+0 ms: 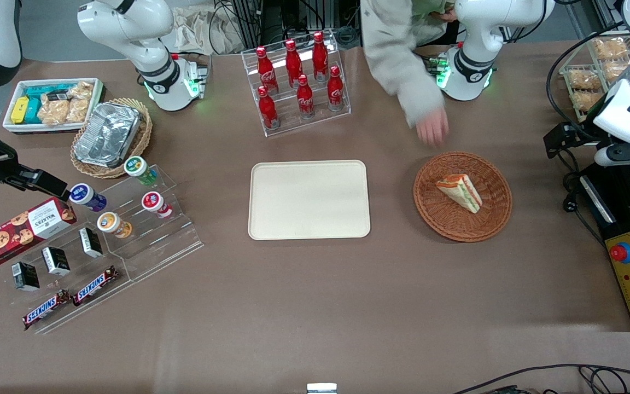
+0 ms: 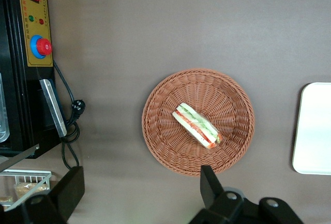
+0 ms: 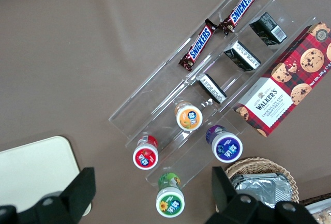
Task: Place sandwich from basket to tray
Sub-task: 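Move the left gripper over the wicker basket holding the sandwich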
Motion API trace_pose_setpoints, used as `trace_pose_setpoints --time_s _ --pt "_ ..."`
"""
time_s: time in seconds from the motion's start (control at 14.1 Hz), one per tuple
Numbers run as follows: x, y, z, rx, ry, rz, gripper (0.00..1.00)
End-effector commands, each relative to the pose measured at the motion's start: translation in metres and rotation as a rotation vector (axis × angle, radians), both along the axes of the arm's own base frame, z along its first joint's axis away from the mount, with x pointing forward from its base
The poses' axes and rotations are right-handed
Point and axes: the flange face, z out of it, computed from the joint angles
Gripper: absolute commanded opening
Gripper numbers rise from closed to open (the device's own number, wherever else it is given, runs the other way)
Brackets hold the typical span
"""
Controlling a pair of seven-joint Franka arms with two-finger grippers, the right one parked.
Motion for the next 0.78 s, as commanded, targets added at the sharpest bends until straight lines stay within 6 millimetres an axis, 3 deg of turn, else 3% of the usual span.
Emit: trace_pose_setpoints --time_s 0.0,0.21,0.71 --pt "0.004 -0.001 0.006 -0.012 -0.006 -0.005 0.99" --pt "0.004 -0.001 0.004 -0.003 -0.002 -0.012 0.99" --pt "-0.026 -0.014 -0.077 0.005 0.148 0.037 1.00"
